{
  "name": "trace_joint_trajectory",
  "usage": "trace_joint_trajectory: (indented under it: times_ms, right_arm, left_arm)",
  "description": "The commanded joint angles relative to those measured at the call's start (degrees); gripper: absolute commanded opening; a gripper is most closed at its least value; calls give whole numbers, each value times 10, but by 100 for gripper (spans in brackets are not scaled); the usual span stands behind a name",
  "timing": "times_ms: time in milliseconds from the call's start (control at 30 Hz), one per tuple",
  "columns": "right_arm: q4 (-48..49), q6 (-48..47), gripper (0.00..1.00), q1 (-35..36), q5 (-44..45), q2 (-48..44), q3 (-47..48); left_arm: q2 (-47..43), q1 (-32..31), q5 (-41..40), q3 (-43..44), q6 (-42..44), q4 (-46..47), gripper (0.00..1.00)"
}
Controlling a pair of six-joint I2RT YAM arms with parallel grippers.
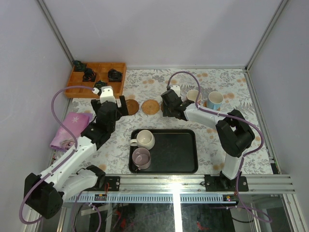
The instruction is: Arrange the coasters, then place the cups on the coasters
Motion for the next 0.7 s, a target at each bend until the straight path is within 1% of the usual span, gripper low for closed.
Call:
trace_joint_trajectory:
  times_ms: [0,67,167,300,400,500,667]
  right_arm:
    - [0,3,55,5,7,-9,22]
    - [1,3,55,5,5,-9,22]
    - [1,4,55,5,2,-6,23]
    - [0,5,55,5,7,-10,19]
    - [-5,8,56,5,19,-22,11]
    - [-5,11,58,5,28,-42,-3]
    - [-22,10,65,5,30,-73,-16]
  left_arm:
    - [-32,1,12,-20,10,43,100]
    - [-25,1,3,-15,6,36,100]
    - [-3,1,9,-2,9,20,100]
    - [13,1,52,5,20,16,100]
    - [5,1,71,-3,38,25,100]
    - [-4,1,77,-9,61,30,100]
    - [-21,1,91,-10,102,23,100]
